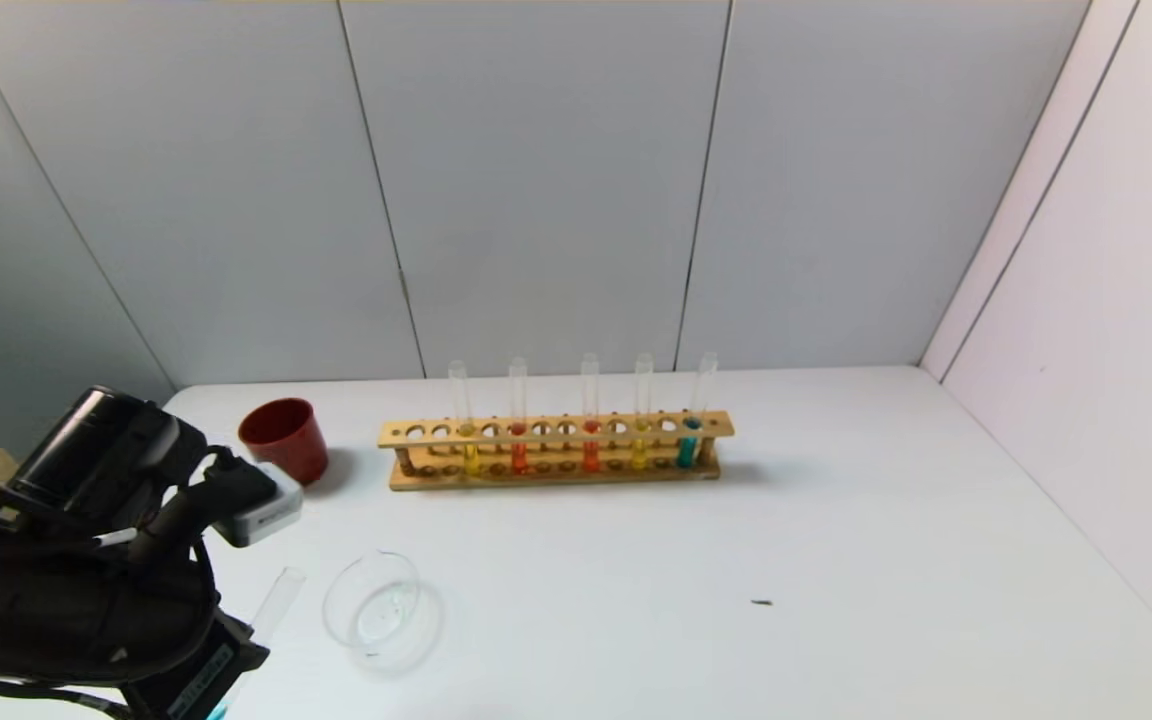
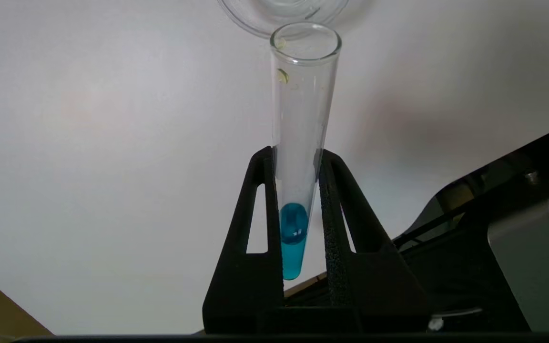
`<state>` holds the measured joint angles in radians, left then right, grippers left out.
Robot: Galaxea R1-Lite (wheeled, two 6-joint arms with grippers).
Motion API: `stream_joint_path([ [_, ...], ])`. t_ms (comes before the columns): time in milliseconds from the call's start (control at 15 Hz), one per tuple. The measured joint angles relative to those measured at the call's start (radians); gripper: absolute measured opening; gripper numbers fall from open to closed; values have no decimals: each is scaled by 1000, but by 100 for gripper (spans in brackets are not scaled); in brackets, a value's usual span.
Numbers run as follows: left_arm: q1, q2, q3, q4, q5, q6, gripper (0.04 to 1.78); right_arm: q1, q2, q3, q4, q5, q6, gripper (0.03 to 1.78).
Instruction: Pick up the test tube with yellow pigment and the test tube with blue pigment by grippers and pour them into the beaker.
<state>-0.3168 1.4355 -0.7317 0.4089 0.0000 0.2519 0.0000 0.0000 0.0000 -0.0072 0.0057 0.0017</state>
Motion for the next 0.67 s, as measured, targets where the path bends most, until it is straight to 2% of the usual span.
stream_joint_path([
  [133,0,44,-6,17,27,4,30,0,0,0,0,0,0,174],
  [667,-5,197,-91,36,38,4,30,0,0,0,0,0,0,174],
])
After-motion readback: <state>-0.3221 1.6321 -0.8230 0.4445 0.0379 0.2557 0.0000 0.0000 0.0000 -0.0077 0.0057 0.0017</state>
